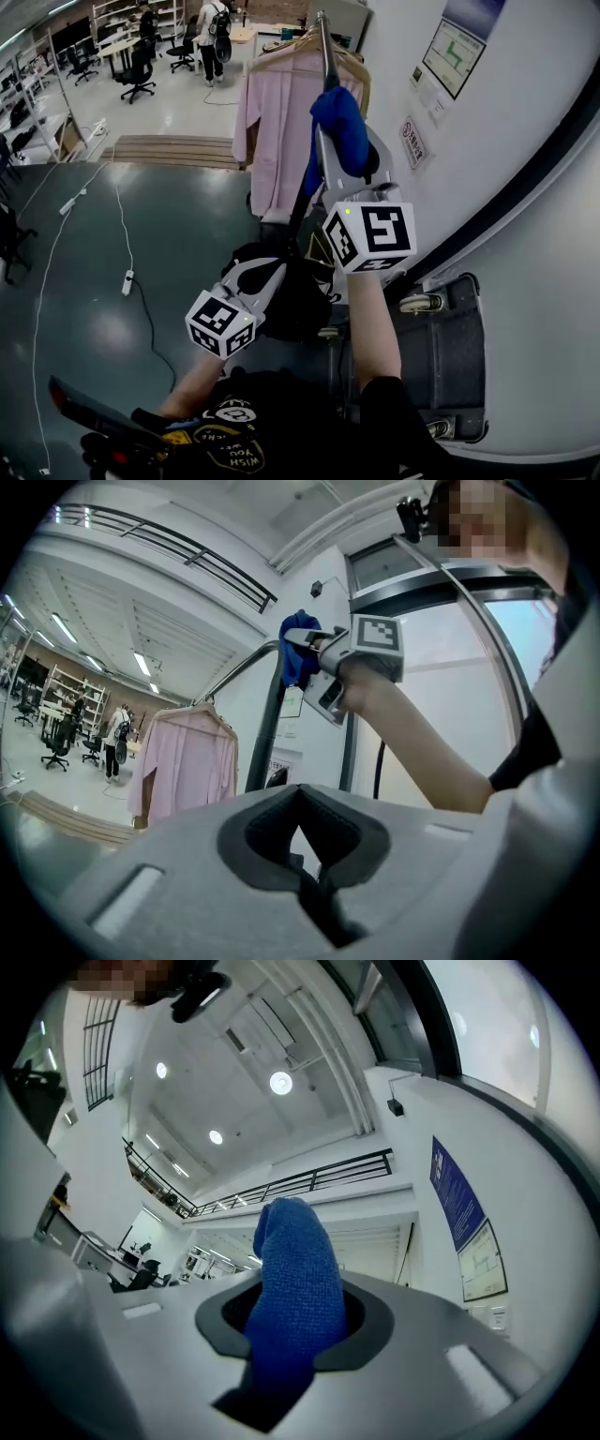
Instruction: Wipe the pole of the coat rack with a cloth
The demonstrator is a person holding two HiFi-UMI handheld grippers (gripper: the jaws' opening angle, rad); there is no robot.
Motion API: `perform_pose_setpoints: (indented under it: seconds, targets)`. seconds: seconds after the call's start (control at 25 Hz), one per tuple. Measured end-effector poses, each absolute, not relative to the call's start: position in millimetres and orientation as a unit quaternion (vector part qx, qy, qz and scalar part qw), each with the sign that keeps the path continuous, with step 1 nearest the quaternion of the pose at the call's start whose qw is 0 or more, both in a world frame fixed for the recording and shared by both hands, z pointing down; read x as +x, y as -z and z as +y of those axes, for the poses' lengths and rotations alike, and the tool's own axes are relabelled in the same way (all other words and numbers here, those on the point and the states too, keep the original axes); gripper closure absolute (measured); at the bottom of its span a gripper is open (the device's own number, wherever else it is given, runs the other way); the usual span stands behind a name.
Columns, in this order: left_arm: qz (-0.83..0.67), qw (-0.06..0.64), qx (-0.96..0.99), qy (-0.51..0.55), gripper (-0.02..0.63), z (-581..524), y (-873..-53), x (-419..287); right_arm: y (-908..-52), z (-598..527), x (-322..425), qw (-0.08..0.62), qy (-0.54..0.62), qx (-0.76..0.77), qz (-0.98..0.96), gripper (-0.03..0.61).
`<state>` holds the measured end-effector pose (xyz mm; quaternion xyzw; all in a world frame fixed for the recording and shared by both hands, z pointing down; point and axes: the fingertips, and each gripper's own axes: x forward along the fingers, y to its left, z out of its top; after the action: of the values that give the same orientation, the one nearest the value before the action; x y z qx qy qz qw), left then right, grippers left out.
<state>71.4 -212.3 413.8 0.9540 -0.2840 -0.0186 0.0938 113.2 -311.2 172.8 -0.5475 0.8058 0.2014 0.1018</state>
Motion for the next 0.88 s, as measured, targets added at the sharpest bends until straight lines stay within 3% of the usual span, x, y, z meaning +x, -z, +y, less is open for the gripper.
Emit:
perform_pose_setpoints:
  seconds: [0.2,0.48,0.76,0.88]
  targets:
    - [-0.276,0.098,0.956,0.019,0.615,-212,-416,78,-230,-285,105,0.064,-0.255,-0.565,0.782,0.482]
    - [-0.28,0.109,0.954,0.018,0.615,-213,-423,72,-359,-282,107,0.012,-0.18,-0.55,0.816,0.482]
    - [-0.284,0.111,0.952,0.02,0.615,-211,-424,69,-352,-283,106,0.001,-0.177,-0.547,0.818,0.479]
    - [-0.278,0.118,0.953,0.021,0.615,-212,-424,69,-312,-285,109,0.044,-0.16,-0.538,0.826,0.477]
